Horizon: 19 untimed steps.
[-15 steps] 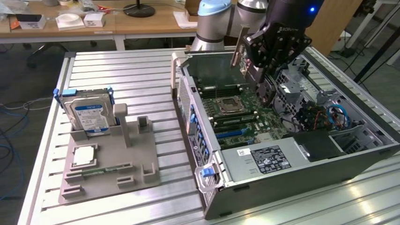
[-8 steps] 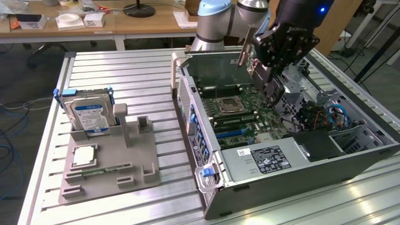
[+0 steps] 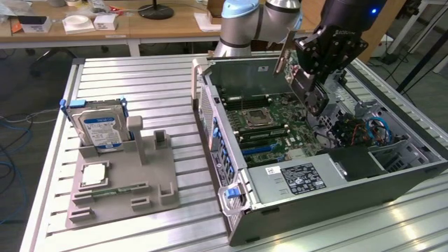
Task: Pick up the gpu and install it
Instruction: 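Pick up the gpu and move the gpu toward the slot, then insert the gpu into the slot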
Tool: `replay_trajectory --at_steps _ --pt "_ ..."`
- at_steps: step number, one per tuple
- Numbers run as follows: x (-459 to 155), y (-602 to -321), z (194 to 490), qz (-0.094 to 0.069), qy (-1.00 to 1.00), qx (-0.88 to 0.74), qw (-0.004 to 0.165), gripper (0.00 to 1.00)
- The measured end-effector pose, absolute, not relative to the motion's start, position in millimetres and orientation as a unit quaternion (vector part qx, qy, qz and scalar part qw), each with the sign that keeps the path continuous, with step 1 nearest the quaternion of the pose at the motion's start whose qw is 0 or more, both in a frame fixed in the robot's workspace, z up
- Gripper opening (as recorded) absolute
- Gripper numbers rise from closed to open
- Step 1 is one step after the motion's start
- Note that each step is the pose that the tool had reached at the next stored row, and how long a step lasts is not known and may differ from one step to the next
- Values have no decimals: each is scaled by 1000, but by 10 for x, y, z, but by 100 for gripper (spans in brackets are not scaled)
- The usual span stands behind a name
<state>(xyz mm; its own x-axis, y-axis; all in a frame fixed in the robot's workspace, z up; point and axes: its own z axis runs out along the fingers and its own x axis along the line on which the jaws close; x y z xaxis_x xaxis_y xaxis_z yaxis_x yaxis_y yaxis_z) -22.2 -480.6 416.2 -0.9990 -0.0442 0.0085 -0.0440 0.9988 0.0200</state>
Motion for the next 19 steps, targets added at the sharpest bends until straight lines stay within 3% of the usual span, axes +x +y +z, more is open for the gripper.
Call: replay_trajectory --at_steps 19 --pt "-82 -4806 4162 -10 -1000 22 5 26"
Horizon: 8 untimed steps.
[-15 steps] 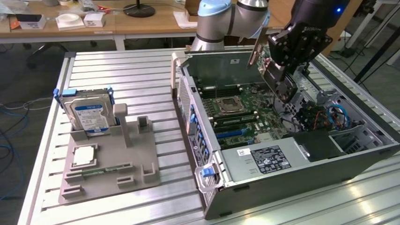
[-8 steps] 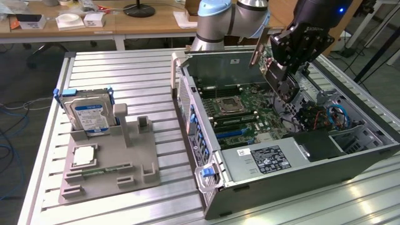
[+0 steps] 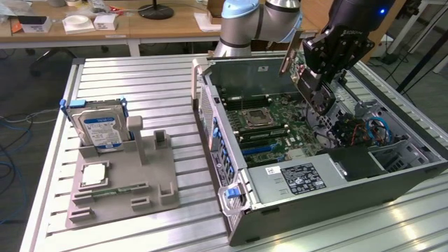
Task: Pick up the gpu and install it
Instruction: 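Insert the gpu into the slot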
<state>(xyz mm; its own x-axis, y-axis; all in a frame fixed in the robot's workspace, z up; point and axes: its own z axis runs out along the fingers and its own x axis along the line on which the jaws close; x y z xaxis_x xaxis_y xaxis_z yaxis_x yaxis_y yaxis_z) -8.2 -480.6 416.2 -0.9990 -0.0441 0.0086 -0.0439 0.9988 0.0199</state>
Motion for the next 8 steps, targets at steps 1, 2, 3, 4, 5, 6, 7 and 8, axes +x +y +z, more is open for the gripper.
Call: replay_trajectory --at_steps 1,2,3,4,5,6,7,8 --pt "-82 -4806 4161 -10 -1000 22 5 26" --pt "-82 -4806 4161 -10 -1000 22 4 26" --pt "-82 -4806 4161 -10 -1000 22 4 26" --pt "-82 -4805 4161 -10 -1000 23 4 26" --pt "-82 -4806 4160 -10 -1000 26 4 26" --pt "-82 -4806 4161 -10 -1000 30 5 26" --pt "-82 -4806 4160 -10 -999 35 5 26" --pt "-82 -4806 4159 -10 -999 39 5 26"
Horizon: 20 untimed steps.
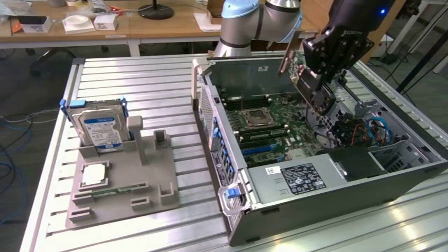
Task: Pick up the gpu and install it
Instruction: 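Insert the gpu into the slot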
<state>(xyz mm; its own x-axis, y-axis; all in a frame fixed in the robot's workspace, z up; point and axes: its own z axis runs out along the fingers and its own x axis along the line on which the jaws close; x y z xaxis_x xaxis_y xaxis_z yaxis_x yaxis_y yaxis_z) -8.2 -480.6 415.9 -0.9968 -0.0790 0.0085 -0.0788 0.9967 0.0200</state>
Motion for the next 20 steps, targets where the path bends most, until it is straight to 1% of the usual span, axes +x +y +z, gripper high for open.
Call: replay_trajectory --at_steps 20 --pt "-82 -4806 4141 -9 -990 142 6 26"
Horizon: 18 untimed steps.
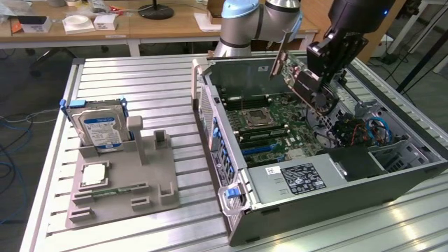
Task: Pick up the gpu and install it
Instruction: 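Insert the gpu into the slot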
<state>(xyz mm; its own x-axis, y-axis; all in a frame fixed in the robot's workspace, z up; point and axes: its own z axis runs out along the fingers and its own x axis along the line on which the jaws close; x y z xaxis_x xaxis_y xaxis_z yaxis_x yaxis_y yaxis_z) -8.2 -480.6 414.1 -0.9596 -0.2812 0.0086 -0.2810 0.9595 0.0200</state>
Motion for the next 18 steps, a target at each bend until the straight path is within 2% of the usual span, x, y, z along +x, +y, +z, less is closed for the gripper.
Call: replay_trajectory --at_steps 18 --pt "-82 -4806 4127 -9 -970 241 7 26"
